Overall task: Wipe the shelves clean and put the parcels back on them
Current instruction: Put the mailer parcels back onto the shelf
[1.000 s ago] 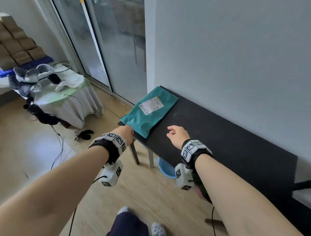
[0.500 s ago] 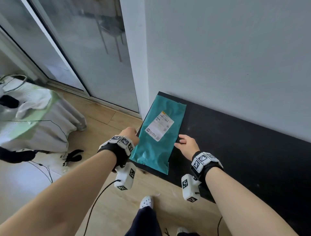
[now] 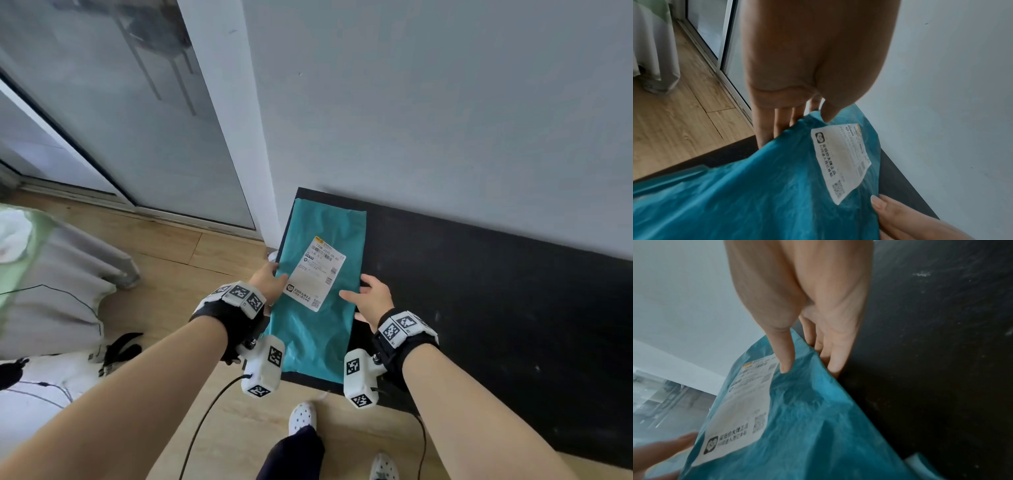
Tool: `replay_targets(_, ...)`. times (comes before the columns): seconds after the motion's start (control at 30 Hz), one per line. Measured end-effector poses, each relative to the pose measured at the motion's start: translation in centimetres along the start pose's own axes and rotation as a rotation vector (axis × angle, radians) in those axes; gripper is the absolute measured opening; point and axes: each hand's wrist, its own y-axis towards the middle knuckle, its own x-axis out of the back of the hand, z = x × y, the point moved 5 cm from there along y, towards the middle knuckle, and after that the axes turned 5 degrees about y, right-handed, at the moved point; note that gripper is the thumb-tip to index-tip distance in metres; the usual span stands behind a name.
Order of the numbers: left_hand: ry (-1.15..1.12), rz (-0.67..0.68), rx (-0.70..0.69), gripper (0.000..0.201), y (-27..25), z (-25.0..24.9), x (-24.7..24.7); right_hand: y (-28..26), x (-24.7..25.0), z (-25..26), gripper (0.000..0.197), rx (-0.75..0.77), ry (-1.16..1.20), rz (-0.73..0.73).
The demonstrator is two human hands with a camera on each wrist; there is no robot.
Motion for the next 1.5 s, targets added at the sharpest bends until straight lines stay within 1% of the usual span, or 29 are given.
replay_targets(0.1,-0.053,0.002,0.013,0.037,0.2,0.0,0.1,0.4,0.0,-0.2,0.055,0.002,0.051,-0.021)
replay_targets(0.23,-0.149,0.017,0.033,0.029,-0.6,-0.6,-0.2,0.3,0.6,-0.7,0.052,0.012,0.107,-0.045)
replay_targets(0.37,-0.125,-0.001,-0.001,0.03,-1.8,-1.7,-1.1,-0.6,2.4,-0.9,0.043,0.034,0.163,-0.068)
replay_targets(0.47,-0.088,0.001,-0.032,0.026,-2.8,-2.7,-2.4,-1.8,4.4,-1.1,0.032,0.049,0.226,-0.095)
replay_targets(0.53,-0.078,0.025,-0.037,0.024,-3.7,-3.4,-3.8,-2.5,6.2,-1.4,0.025,0.06,0.26,-0.147)
replay_targets(0.63,-0.08,0.069,-0.059,0.02,-5.8,-4.6,-6.4,-3.9,9.3,-2.5,0.022,0.101,0.279,-0.234)
replay_targets(0.73,-0.05,0.092,-0.097,0.021,-8.2,-5.9,-9.6,-6.1,13.0,-4.1,0.016,0.14,0.302,-0.279)
replay_targets(0.9,-0.045,0.139,-0.178,0.027,-13.2,-8.2,-17.3,-11.8,21.2,-7.8,0.022,0.164,0.391,-0.357)
replay_targets(1.0,-0.068,0.162,-0.241,0.023,-17.0,-8.9,-23.2,-16.1,27.1,-11.2,0.024,0.17,0.427,-0.408)
replay_targets(1.13,-0.014,0.218,-0.34,0.019,-22.2,-9.0,-32.2,-22.0,35.6,-16.9,0.033,0.194,0.43,-0.469)
replay_targets(1.3,0.108,0.348,-0.397,0.014,-28.8,-8.1,-44.6,-30.2,45.7,-24.5,0.032,0.207,0.403,-0.517)
replay_targets(1.37,0.161,0.374,-0.442,0.019,-31.1,-7.9,-49.2,-33.1,49.4,-27.5,0.031,0.188,0.398,-0.554)
replay_targets(1.5,0.208,0.45,-0.494,0.019,-34.7,-8.4,-57.3,-37.2,56.0,-32.6,0.041,0.129,0.428,-0.633)
